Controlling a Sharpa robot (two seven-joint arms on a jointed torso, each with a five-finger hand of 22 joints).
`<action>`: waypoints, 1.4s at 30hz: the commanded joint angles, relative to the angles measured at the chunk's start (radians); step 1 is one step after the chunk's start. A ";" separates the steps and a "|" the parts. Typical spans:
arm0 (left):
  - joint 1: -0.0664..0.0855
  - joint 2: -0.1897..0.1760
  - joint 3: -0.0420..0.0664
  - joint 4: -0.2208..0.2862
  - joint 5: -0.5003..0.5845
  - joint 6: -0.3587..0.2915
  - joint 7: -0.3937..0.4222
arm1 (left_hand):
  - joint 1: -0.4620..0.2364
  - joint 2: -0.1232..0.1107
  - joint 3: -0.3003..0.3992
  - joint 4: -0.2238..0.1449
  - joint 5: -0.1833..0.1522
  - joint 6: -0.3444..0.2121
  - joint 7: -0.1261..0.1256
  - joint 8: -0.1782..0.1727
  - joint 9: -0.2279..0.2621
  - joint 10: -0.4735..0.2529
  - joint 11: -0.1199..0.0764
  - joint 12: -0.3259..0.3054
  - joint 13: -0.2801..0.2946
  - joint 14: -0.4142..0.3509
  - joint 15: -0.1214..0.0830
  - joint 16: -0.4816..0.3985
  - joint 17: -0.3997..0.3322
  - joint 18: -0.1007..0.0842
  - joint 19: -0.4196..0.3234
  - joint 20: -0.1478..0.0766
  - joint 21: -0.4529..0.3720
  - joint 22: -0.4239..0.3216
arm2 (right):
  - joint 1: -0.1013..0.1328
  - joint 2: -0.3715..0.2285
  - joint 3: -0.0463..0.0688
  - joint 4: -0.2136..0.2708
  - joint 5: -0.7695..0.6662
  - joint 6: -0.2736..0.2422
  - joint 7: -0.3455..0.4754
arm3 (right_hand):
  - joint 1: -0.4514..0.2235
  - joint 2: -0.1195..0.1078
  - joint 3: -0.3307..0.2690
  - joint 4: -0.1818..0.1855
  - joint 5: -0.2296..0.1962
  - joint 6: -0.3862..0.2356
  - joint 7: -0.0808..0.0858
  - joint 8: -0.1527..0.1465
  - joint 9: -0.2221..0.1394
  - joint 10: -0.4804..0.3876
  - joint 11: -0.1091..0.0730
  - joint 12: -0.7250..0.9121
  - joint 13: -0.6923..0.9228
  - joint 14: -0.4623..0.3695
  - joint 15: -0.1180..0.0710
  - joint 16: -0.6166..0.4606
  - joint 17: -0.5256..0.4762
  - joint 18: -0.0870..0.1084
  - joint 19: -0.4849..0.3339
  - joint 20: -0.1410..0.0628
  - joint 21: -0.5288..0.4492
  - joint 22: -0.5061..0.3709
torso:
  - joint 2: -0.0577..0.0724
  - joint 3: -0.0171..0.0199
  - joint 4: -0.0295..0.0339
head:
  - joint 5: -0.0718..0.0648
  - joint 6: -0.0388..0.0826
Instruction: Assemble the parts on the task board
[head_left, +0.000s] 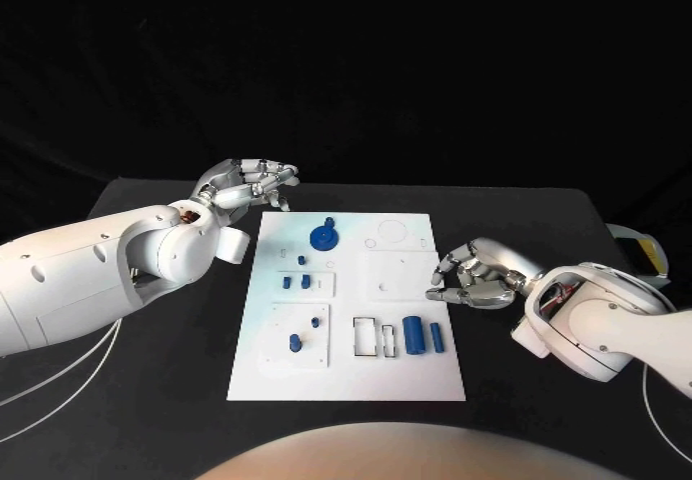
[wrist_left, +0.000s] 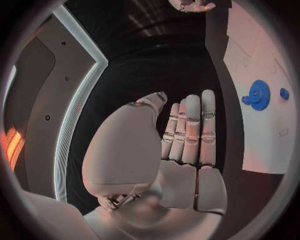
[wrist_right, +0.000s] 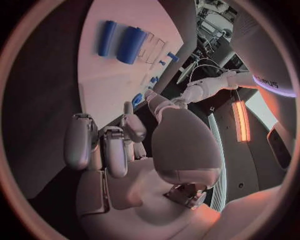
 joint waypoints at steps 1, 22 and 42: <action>0.000 0.004 0.000 0.000 0.000 0.020 0.006 | 0.002 0.002 -0.005 0.002 0.000 -0.007 -0.002 -0.005 0.000 -0.004 -0.001 -0.005 0.001 0.000 0.005 -0.002 0.001 0.013 0.004 0.004 -0.005 -0.001 | -0.010 -0.011 -0.003 0.026 -0.021 0.044 -0.103 | 0.007 -0.006 -0.015 0.016 0.005 -0.011 -0.002 0.007 0.007 0.017 0.001 0.052 0.064 0.072 0.002 0.007 0.077 -0.018 0.011 0.001 0.009 0.094 | -0.005 0.0022 -0.0072 | -0.013 -0.004; 0.000 0.005 -0.002 0.000 0.000 0.026 0.005 | 0.002 0.002 -0.006 0.002 0.000 -0.007 -0.002 -0.005 0.000 -0.005 -0.001 -0.005 0.002 -0.001 0.005 -0.002 0.001 0.013 0.004 0.004 -0.006 -0.002 | -0.069 0.040 -0.012 0.068 -0.174 0.030 -0.245 | -0.008 -0.001 -0.139 0.141 0.088 -0.021 -0.005 0.033 0.032 0.038 -0.001 0.118 0.169 0.077 0.001 0.014 0.111 -0.022 0.022 0.001 0.026 0.114 | -0.006 0.0010 -0.0086 | -0.006 -0.015; 0.000 -0.002 -0.002 0.003 0.000 0.031 0.002 | 0.001 0.002 -0.007 0.003 0.001 -0.008 -0.002 -0.005 0.000 -0.005 -0.001 -0.005 0.002 -0.001 0.005 -0.003 0.001 0.013 0.004 0.004 -0.007 -0.002 | -0.098 0.098 -0.013 0.032 -0.249 0.063 -0.303 | -0.024 0.021 -0.225 0.162 0.063 -0.024 -0.007 0.043 0.040 0.037 -0.001 0.112 0.178 0.076 0.000 0.012 0.106 -0.022 0.020 0.001 0.020 0.116 | -0.006 0.0006 -0.0109 | 0.003 -0.019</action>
